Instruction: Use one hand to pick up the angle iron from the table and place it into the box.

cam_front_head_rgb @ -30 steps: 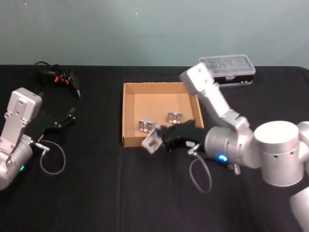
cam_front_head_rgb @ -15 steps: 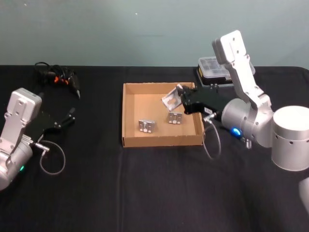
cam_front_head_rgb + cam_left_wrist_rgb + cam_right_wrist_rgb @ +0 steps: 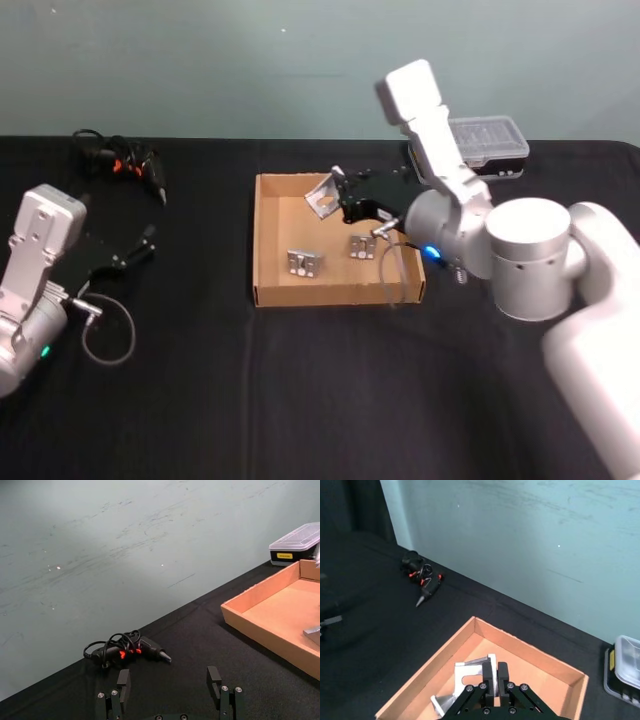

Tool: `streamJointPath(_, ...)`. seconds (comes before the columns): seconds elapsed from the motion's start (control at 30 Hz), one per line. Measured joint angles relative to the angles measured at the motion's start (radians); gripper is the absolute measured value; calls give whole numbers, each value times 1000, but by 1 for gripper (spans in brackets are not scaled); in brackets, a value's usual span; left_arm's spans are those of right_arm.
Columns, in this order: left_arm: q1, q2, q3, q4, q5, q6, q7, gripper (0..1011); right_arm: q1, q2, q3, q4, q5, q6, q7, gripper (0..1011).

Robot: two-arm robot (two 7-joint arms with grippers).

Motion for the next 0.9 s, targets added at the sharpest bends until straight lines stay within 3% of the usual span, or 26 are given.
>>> streamJointPath(0.37, 0, 0, 0, 0, 0, 0, 0, 1000, 86, -66, -41, 174, -75, -31, -25, 57)
streamJointPath(0.9, 0, 0, 0, 0, 0, 0, 0, 1000, 128, -100, -62, 293, -144, -41, -28, 57)
